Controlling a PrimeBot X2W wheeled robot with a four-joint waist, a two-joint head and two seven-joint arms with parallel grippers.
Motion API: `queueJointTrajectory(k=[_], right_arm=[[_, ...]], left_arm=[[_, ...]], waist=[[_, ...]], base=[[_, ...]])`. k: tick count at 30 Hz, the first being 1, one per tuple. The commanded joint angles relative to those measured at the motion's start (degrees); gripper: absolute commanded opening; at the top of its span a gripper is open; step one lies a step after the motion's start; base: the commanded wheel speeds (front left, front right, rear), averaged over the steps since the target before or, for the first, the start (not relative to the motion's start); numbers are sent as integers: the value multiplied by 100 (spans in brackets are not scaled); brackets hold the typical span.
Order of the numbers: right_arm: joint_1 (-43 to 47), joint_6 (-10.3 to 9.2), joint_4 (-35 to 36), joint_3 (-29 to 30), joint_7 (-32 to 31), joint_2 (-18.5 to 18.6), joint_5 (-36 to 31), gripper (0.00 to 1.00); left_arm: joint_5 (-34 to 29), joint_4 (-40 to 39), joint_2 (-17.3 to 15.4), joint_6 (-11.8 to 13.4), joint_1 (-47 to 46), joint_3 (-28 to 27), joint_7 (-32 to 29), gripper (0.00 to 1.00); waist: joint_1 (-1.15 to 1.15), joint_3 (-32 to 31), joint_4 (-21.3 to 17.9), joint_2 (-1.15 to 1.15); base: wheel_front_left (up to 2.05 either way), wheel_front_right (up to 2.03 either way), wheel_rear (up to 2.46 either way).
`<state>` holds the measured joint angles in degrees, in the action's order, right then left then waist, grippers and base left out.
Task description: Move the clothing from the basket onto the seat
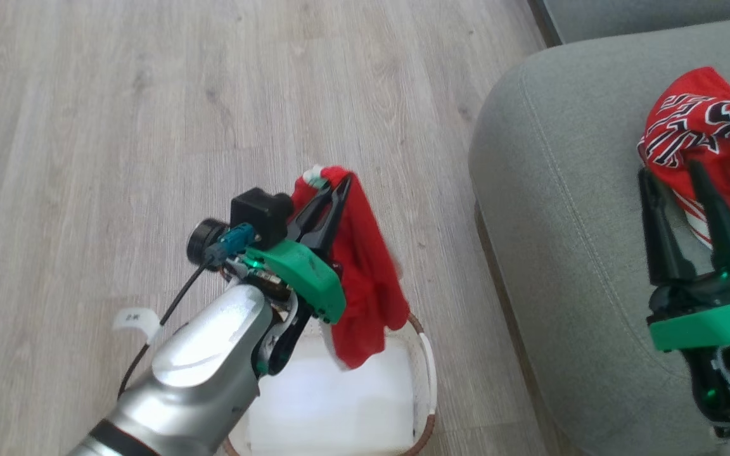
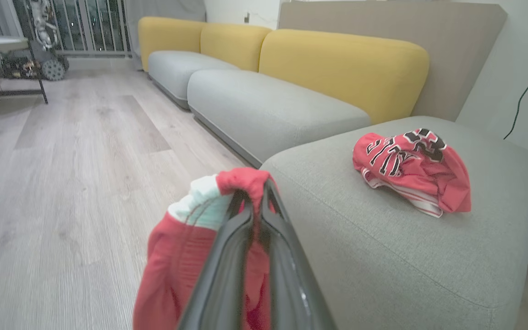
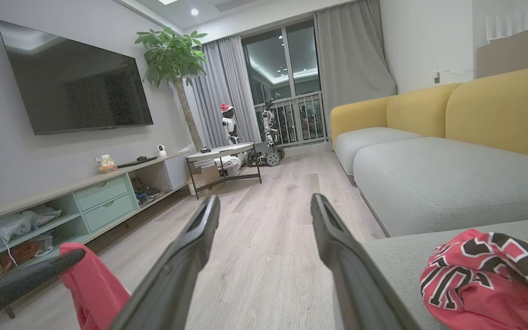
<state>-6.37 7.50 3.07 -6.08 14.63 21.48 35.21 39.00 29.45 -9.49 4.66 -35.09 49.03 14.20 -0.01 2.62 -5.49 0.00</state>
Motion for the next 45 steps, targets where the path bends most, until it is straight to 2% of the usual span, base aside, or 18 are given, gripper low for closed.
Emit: queueJointTrajectory(k=[1, 11, 23, 29, 34, 45], right_arm=[[-14, -1, 122, -127, 37, 26, -69, 100], [93, -1, 48, -364, 37, -14, -191, 100], [-54, -1, -108, -1115, 37, 97, -210, 100], [-584, -1, -563, -2248, 37, 222, -102, 100], [-1131, -1, -1239, -2990, 37, 220, -46, 100], [-2116, -1, -2955, -3842, 37, -189, -332, 100]], left_arm=[[-85, -484, -211, 98, -349, -229, -27, 0], [-229, -1603, -478, 297, -775, -310, -374, 0], [-279, -1930, -471, 407, -972, -243, -595, 0], [-279, -1897, -396, 348, -1073, -159, -631, 0], [-277, -1875, -282, 285, -1158, -81, -624, 0], [-274, -1820, 120, 36, -1309, 279, -663, 0]], waist=[[1, -91, -2, 0], [1, -213, -24, 0], [1, -182, -59, 0], [1, -183, 7, 0], [1, -176, 139, 0], [1, -203, 648, 0]], base=[[0, 0, 0], [0, 0, 0], [0, 0, 0], [0, 0, 0], [0, 0, 0], [0, 0, 0]])
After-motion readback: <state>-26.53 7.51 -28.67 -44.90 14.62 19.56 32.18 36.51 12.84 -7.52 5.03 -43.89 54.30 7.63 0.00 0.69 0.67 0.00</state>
